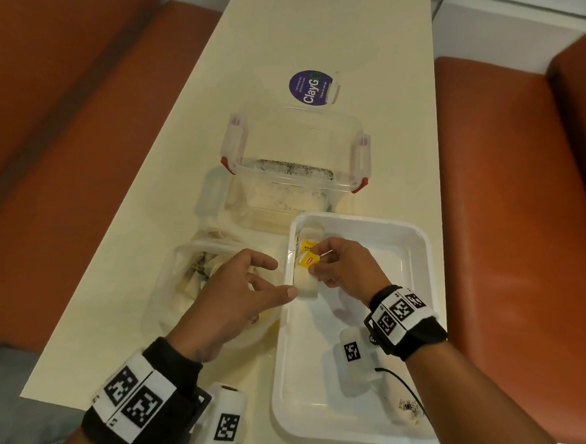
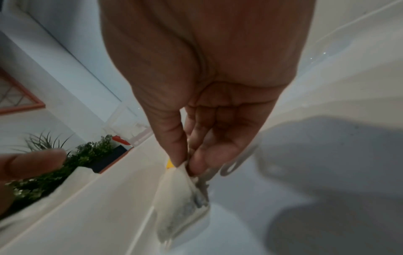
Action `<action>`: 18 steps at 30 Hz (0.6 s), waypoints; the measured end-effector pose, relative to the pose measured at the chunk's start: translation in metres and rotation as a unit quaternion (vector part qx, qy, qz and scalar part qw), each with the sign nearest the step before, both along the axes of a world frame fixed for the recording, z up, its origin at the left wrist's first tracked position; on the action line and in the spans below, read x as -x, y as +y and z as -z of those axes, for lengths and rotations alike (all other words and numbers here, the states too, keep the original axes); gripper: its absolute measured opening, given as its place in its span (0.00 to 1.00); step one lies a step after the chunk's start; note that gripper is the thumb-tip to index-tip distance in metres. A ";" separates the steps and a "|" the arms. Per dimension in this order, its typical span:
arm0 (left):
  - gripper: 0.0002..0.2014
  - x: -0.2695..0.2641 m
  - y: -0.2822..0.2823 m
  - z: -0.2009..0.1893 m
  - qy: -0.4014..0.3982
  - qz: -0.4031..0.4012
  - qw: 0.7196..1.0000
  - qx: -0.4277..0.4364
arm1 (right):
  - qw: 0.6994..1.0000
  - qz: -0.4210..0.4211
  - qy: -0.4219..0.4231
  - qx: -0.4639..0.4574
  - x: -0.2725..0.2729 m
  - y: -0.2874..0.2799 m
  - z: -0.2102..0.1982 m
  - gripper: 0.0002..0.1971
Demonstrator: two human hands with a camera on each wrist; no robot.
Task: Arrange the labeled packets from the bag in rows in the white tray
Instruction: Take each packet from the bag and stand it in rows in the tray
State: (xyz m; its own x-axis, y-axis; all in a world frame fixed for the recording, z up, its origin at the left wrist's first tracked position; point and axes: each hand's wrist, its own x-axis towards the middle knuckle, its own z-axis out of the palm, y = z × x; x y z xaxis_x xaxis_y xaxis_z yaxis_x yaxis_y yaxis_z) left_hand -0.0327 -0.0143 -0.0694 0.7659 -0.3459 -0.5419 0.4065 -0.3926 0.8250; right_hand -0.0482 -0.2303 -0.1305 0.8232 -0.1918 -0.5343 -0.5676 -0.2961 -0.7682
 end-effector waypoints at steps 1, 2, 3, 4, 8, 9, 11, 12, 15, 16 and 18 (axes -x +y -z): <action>0.21 -0.001 0.001 0.000 0.003 -0.012 1.000 0.005 | 1.000 0.003 -0.011 0.019 0.000 0.000 0.001 0.10; 0.20 -0.001 0.003 0.001 0.005 -0.020 1.000 0.010 | 0.999 0.004 -0.020 0.037 -0.001 0.000 0.003 0.11; 0.20 -0.002 0.004 0.001 0.006 -0.025 1.000 0.012 | 0.998 0.001 -0.027 0.055 0.000 0.001 0.005 0.11; 0.20 -0.001 0.005 0.001 0.006 -0.028 1.000 0.013 | 0.997 -0.002 -0.032 0.070 0.000 0.002 0.006 0.12; 0.19 0.000 0.009 0.001 0.005 -0.035 0.999 0.017 | 0.995 0.008 -0.054 0.089 0.001 0.005 0.010 0.15; 0.19 0.000 0.010 0.001 0.006 -0.039 0.999 0.018 | 0.994 0.012 -0.062 0.093 0.002 0.006 0.011 0.16; 0.19 0.000 0.012 0.002 0.008 -0.048 0.999 0.017 | 0.992 0.022 -0.078 0.097 0.002 0.007 0.012 0.16; 0.19 -0.001 0.013 0.002 0.008 -0.049 0.999 0.015 | 0.991 0.028 -0.084 0.096 0.003 0.008 0.013 0.16; 0.18 -0.001 0.013 0.002 0.013 -0.051 0.999 0.013 | 0.991 0.038 -0.089 0.096 0.005 0.009 0.014 0.17; 0.18 -0.001 0.014 0.001 0.013 -0.053 0.998 0.013 | 0.991 0.039 -0.090 0.094 0.006 0.009 0.014 0.17; 0.17 0.000 0.013 0.000 0.010 -0.054 0.998 0.009 | 0.989 0.022 -0.098 0.110 0.008 0.010 0.013 0.17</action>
State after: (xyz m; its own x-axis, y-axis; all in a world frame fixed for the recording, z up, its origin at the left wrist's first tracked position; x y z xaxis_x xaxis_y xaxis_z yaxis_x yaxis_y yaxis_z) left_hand -0.0324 -0.0009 -0.0697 0.7880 -0.2721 -0.5523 0.4627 -0.3301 0.8228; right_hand -0.0564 -0.2203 -0.1434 0.8948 -0.3242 -0.3069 -0.4308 -0.4467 -0.7842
